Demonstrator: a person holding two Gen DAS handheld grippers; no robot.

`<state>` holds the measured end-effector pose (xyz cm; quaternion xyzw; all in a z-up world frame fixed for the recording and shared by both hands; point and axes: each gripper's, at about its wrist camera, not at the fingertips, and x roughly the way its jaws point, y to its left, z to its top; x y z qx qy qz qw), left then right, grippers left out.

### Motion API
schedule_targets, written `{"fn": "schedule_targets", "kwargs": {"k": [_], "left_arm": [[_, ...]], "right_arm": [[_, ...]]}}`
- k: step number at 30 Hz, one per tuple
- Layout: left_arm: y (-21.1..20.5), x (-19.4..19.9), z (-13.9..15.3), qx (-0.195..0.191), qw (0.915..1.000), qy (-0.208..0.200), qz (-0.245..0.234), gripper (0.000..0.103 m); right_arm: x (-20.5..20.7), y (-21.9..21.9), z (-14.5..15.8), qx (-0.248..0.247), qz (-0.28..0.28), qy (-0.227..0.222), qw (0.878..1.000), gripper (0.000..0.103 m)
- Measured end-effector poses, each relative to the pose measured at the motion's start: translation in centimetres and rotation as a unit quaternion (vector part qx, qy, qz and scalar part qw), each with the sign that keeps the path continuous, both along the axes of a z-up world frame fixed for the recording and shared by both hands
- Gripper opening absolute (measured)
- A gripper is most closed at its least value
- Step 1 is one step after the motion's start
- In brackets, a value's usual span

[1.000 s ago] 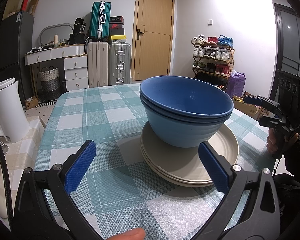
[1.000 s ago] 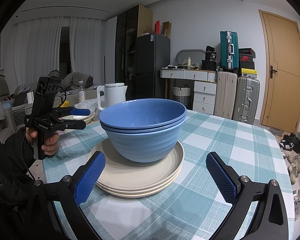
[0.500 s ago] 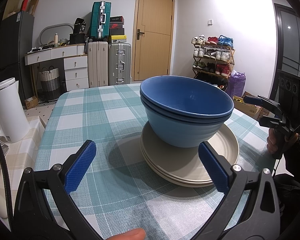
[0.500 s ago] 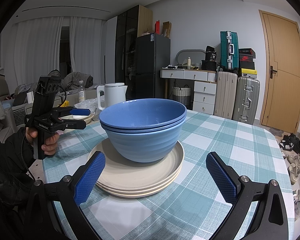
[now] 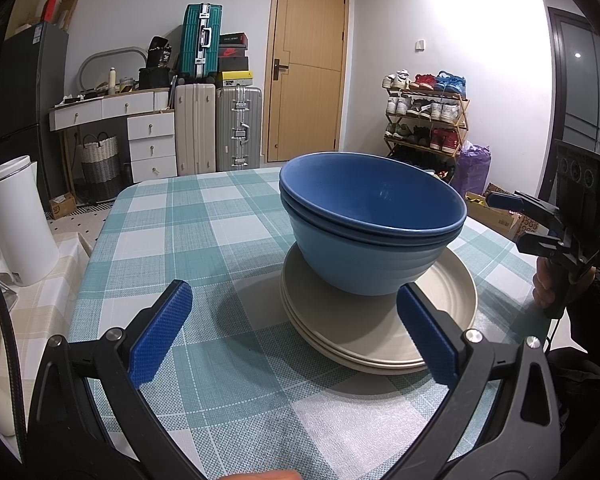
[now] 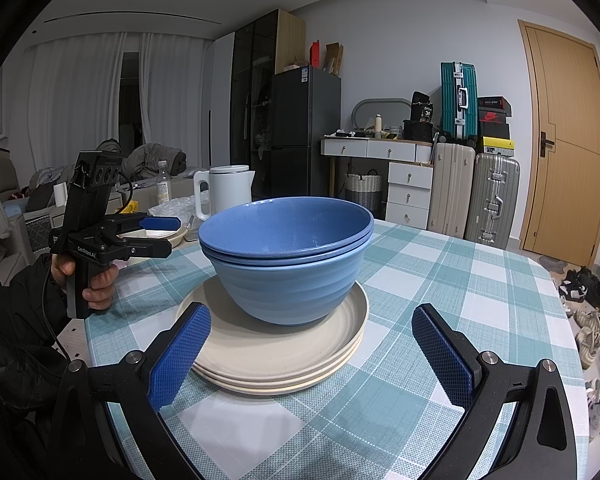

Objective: Organize plates and bowls

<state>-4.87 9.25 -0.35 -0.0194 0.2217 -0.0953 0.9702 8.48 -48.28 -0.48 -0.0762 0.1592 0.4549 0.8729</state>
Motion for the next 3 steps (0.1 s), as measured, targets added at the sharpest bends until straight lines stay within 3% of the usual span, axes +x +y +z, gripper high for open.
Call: {"fn": "schedule_targets", "kwargs": {"k": [3], "left_arm": [[-0.09, 0.06, -0.04, -0.001, 1.0, 0.0, 0.0, 0.102]], "right_arm": [[0.01, 0.0, 0.0, 0.0, 0.0, 0.0, 1.0, 0.103]]}}
